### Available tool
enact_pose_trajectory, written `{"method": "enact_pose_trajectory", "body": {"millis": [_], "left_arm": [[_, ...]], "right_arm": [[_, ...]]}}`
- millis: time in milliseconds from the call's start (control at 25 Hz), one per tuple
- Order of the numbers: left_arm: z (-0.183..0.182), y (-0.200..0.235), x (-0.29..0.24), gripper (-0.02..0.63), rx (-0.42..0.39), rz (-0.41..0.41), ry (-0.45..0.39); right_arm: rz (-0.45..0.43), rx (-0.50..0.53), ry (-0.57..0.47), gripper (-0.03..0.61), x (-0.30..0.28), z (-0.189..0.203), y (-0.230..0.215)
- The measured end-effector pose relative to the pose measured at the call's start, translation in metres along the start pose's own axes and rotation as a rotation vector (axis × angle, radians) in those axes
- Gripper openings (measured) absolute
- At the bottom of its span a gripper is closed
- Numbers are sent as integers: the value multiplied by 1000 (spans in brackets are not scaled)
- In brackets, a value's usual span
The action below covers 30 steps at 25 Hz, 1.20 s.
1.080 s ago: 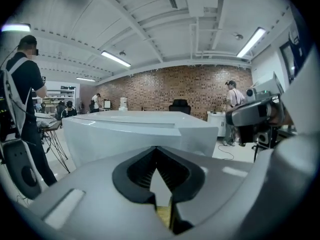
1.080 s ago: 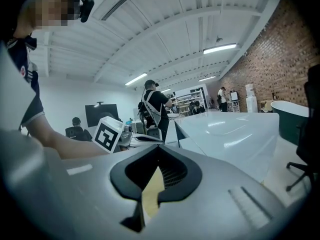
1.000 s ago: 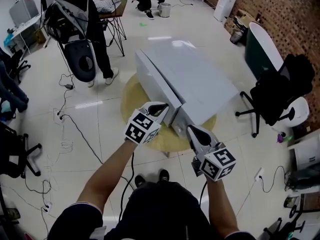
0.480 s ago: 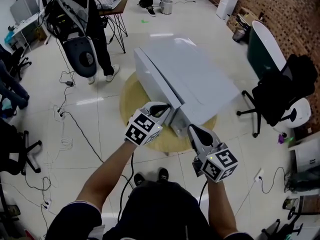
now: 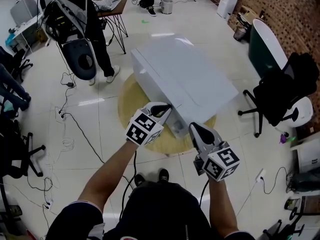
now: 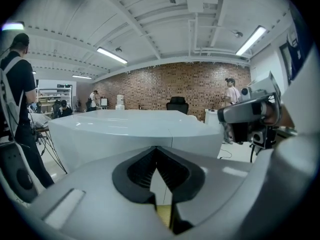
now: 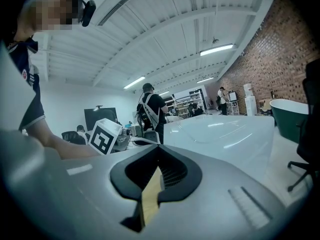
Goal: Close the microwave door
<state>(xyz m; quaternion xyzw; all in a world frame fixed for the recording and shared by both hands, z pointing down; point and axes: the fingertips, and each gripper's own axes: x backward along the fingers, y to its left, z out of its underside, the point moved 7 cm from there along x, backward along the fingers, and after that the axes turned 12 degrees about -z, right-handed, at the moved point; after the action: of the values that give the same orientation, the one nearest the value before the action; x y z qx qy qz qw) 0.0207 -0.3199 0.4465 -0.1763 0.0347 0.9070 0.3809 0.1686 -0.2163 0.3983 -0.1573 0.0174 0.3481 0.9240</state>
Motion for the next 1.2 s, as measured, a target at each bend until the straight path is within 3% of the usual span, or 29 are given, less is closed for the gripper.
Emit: {"method": "enact_pose_trajectory", "body": {"millis": [160, 360, 680, 1200], "left_arm": [[0, 0, -1, 5, 38, -19, -18], [-4, -8, 8, 5, 14, 3, -24], [-10, -9, 27, 5, 49, 3, -57], [-23, -11, 61, 5, 76, -9, -85]], "right_arm": [[5, 11, -9, 2, 4, -5, -6], [5, 14, -15, 2, -1, -6, -2], [6, 23, -5, 2, -11, -1, 7], [-6, 105, -39, 2, -32, -27, 19]]}}
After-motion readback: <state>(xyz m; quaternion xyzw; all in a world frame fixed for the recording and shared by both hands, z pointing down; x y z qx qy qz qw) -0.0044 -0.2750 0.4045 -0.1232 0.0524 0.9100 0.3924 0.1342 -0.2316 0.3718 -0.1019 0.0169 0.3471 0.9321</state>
